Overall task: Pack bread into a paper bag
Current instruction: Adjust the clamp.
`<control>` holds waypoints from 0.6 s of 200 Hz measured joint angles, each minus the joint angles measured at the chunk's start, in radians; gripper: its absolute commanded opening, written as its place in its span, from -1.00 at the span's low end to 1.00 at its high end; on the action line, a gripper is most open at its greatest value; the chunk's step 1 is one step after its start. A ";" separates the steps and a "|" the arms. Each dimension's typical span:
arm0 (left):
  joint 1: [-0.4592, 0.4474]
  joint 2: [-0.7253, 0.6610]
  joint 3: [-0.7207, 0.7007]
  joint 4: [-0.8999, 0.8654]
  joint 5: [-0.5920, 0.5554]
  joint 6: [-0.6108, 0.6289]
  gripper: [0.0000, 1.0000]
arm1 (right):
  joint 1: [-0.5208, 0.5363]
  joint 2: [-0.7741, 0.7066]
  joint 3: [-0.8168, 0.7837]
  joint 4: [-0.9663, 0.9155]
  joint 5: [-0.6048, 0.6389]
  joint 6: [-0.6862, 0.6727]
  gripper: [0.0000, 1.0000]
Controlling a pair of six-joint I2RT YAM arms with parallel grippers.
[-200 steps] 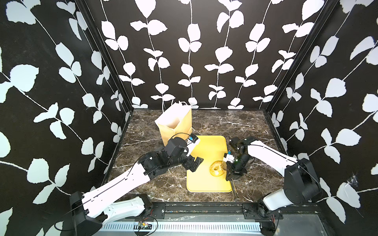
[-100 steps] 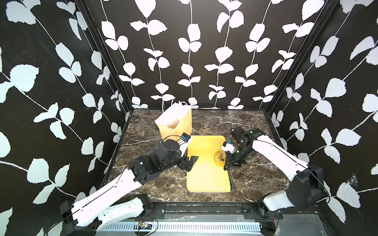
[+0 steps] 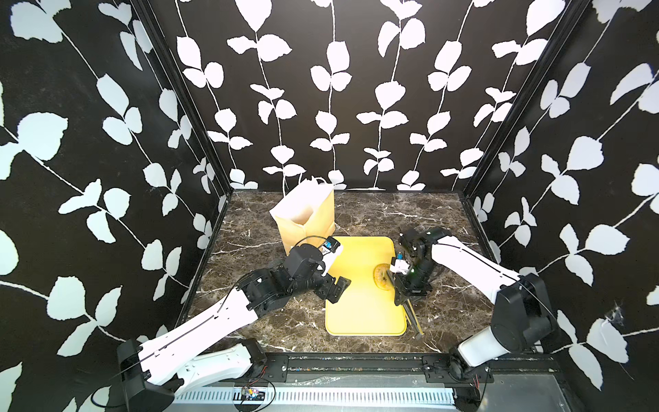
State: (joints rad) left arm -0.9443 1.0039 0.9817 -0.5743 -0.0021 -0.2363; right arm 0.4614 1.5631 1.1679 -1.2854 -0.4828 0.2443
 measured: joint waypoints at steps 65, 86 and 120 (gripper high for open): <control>0.000 0.002 -0.003 0.003 0.019 -0.004 0.97 | -0.051 0.072 0.000 0.026 0.038 -0.013 -0.21; 0.000 0.010 -0.003 0.005 0.022 -0.003 0.97 | -0.053 0.104 0.001 0.032 0.040 -0.018 -0.21; 0.000 0.026 -0.003 0.005 0.028 -0.003 0.97 | -0.057 0.142 0.009 0.033 0.042 -0.031 -0.18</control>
State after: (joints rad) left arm -0.9443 1.0302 0.9787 -0.5690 0.0257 -0.2390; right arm 0.4046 1.7046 1.1767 -1.2522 -0.4404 0.2134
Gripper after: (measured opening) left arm 0.985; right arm 0.404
